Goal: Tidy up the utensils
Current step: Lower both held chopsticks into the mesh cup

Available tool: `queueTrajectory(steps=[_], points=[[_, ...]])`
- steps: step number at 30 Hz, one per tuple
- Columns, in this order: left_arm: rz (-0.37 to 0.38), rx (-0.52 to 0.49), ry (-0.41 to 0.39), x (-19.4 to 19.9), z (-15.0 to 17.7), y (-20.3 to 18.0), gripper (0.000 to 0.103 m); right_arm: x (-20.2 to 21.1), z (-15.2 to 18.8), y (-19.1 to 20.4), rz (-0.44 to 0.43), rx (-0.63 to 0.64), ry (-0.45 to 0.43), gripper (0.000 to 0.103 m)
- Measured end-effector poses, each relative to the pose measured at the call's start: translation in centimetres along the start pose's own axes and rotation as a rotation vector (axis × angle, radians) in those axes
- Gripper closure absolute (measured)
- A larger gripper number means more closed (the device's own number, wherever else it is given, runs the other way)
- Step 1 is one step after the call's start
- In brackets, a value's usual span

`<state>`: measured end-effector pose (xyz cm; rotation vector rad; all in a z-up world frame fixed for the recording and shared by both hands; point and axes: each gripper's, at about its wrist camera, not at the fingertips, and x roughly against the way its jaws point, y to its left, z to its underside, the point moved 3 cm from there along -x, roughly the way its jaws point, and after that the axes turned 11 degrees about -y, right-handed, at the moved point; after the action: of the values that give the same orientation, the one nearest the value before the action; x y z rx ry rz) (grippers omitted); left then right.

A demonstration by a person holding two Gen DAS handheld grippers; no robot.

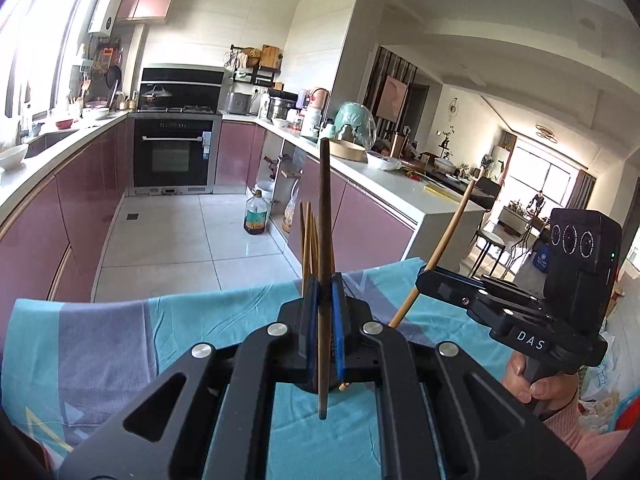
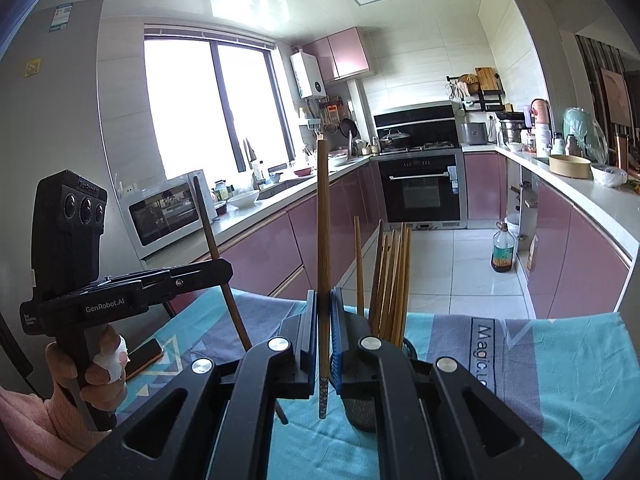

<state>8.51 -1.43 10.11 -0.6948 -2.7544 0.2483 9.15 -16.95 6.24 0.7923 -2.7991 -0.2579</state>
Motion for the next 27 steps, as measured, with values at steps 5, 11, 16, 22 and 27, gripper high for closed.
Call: queueTrajectory(steps=[5, 11, 16, 22, 27], points=[[0.007, -0.012, -0.029, -0.1, -1.5, -0.5, 0.096, -0.4, -0.9, -0.4, 0.004, 0.003, -0.017, 0.098], [0.012, -0.018, -0.052, -1.4, -3.5, -0.8, 0.096, -0.6, -1.8, -0.9, 0.01, 0.006, -0.035, 0.098], [0.009, -0.016, -0.055, -2.6, -4.1, -1.1, 0.096, -0.9, -2.1, -1.5, 0.022, 0.004, -0.043, 0.098], [-0.005, -0.005, -0.036, -4.5, -3.6, -0.5, 0.096, -1.6, -1.9, -2.0, 0.04, 0.001, -0.039, 0.098], [-0.019, -0.007, 0.0, -5.8, -2.6, -0.1, 0.096, -2.5, -1.3, -2.6, 0.058, -0.003, -0.021, 0.098]])
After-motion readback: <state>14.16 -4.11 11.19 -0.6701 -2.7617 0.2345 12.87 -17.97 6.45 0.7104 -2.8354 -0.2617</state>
